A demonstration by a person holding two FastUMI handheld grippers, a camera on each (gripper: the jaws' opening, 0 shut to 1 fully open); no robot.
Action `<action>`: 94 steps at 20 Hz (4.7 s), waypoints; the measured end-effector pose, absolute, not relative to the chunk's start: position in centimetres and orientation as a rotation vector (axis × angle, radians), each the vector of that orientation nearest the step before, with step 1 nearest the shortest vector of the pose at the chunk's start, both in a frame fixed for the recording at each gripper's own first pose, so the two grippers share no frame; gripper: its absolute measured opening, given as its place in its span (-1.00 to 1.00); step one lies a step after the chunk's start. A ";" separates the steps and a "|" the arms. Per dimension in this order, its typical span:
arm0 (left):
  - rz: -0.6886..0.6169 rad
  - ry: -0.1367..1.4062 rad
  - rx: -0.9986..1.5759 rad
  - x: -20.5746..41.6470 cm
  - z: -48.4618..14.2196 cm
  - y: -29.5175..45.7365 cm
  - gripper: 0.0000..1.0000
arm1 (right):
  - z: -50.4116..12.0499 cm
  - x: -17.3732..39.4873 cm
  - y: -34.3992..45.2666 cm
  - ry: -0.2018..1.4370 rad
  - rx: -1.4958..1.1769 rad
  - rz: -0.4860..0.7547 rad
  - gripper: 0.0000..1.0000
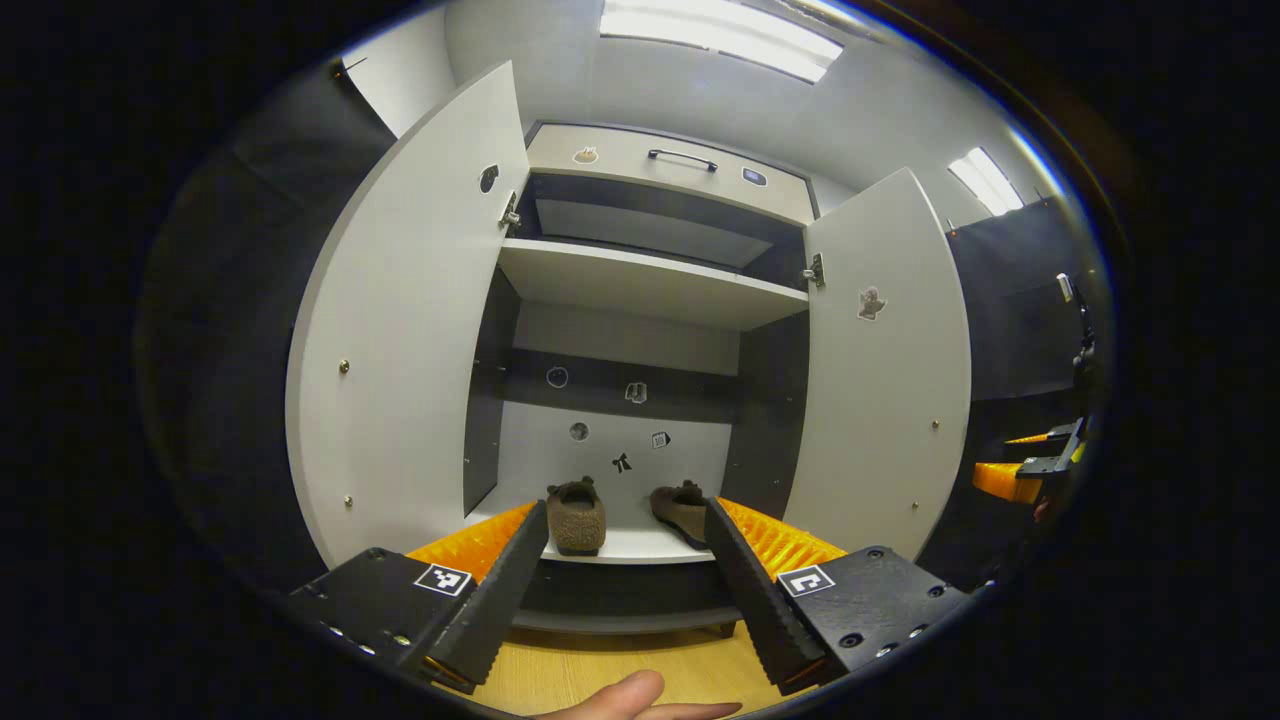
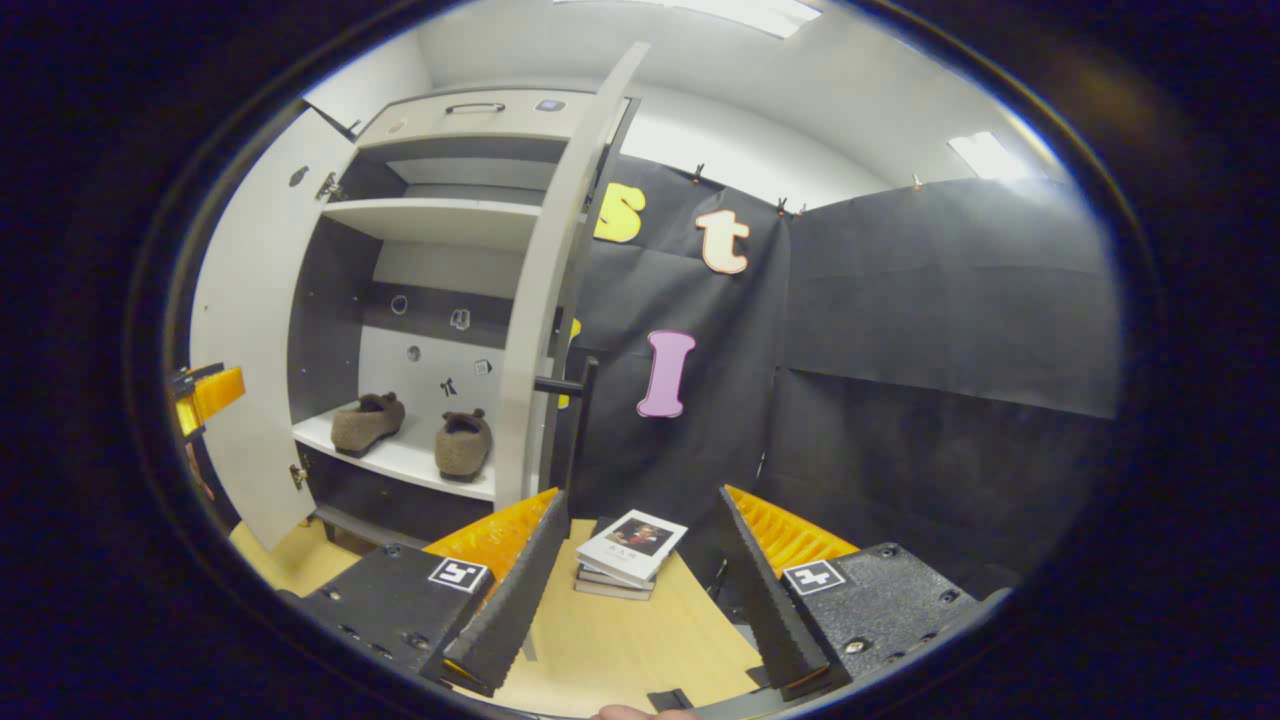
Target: Grab one shoe with the right hand and put it into the shoe cabinet, grab the other shoe with the left hand and put it into the shoe cabinet; then close the right door with the right hand and the left door with the left hand.
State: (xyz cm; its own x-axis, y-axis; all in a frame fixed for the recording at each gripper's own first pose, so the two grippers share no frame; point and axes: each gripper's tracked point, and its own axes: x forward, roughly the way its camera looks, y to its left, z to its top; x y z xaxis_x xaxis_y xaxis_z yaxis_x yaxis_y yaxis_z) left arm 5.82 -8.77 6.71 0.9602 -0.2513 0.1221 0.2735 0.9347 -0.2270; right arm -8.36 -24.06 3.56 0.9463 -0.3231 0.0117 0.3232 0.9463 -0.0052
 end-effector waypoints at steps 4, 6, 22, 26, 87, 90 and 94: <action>-0.156 -0.079 -0.313 5.7 8.0 -9.0 0.90 | 3.9 -4.5 -23.2 -0.022 -0.011 -0.212 0.86; -0.121 -0.045 -0.308 5.4 7.6 -9.2 0.90 | 4.3 -4.2 -23.1 -0.044 -0.025 -0.190 0.78; 0.068 0.084 -0.256 6.2 3.2 -3.7 0.89 | 6.9 -0.7 -14.1 -0.121 0.061 0.001 0.58; 0.107 0.102 -0.253 6.3 1.9 -1.8 0.90 | 7.6 0.5 -11.9 -0.149 -0.023 0.011 0.59; 0.436 -0.011 -0.150 3.3 -0.2 9.1 0.90 | 8.9 8.4 1.6 -0.216 -0.259 0.077 0.68; 0.436 -0.050 -0.206 5.0 0.1 8.9 0.89 | 8.3 7.7 1.8 -0.214 -0.306 0.048 0.67; 0.340 0.112 -0.194 6.2 -3.4 7.0 0.89 | 8.1 6.7 2.7 -0.215 -0.347 0.031 0.68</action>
